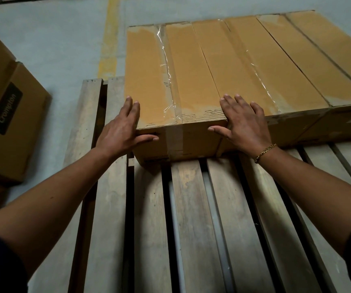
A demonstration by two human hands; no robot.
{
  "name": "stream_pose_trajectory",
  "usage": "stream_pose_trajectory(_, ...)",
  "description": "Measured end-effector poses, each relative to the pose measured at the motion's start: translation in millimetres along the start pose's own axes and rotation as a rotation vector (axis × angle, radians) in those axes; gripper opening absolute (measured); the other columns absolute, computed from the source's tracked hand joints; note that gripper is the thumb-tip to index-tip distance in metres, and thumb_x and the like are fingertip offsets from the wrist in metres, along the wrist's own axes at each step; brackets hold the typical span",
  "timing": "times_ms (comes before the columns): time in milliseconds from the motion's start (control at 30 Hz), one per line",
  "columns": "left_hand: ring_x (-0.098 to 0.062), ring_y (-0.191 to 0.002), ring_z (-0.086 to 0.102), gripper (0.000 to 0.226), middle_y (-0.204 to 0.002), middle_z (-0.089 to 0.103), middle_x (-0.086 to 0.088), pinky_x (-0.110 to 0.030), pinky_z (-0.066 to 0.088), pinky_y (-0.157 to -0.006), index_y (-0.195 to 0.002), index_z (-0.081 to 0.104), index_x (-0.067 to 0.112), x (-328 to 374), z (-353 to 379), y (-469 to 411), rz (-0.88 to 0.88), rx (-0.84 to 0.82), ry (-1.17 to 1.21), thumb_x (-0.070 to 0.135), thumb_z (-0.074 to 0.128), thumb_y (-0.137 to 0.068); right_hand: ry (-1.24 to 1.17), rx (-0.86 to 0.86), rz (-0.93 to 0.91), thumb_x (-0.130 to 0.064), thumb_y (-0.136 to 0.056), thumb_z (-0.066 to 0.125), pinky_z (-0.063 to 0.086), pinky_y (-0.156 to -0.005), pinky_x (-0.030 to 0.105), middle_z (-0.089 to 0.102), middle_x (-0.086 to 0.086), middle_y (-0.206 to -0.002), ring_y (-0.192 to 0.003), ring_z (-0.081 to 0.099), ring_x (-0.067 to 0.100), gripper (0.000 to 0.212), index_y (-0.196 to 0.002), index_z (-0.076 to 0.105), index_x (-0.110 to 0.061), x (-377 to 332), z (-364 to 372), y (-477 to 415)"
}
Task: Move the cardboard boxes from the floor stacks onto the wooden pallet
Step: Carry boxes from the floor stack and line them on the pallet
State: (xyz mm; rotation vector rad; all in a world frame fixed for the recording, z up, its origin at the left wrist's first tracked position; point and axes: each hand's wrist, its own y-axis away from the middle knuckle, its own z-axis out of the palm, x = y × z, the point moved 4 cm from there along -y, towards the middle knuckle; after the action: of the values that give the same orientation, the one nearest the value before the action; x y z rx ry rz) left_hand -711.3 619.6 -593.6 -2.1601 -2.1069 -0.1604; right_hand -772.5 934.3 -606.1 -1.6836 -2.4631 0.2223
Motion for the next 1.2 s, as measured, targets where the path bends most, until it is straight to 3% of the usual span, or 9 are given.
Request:
stream_pose_trajectory(733,-0.042,-0.139,0.045,0.118,-0.171,0.002,-0.009,-0.057,0.051,-0.098,-0.161,0.013,0.016,-1.8,0.8,-2.6,0.030,-0.001,-0.011,0.083,0.056,-0.073,0.024,0.010,0.005,-0.084,-0.089,0.028,0.026,-0.118,0.049,0.031,-0.001,-0.165,-0.153,0.026,0.021,0.093,-0.156,0.034,-0.021,0.2,0.7,-0.6)
stream_pose_trajectory(1200,-0.040,-0.146,0.037,0.120,-0.171,0.000,-0.008,-0.056,0.047,-0.103,-0.162,0.011,0.015,-0.9,0.2,-0.7,0.031,-0.015,-0.014,0.083,0.054,-0.073,0.027,-0.055,-0.003,-0.087,-0.086,0.015,0.021,-0.120,0.049,0.022,-0.003,-0.168,-0.155,0.018,0.019,0.100,-0.160,0.025,-0.020,-0.2,-3.8,-1.4)
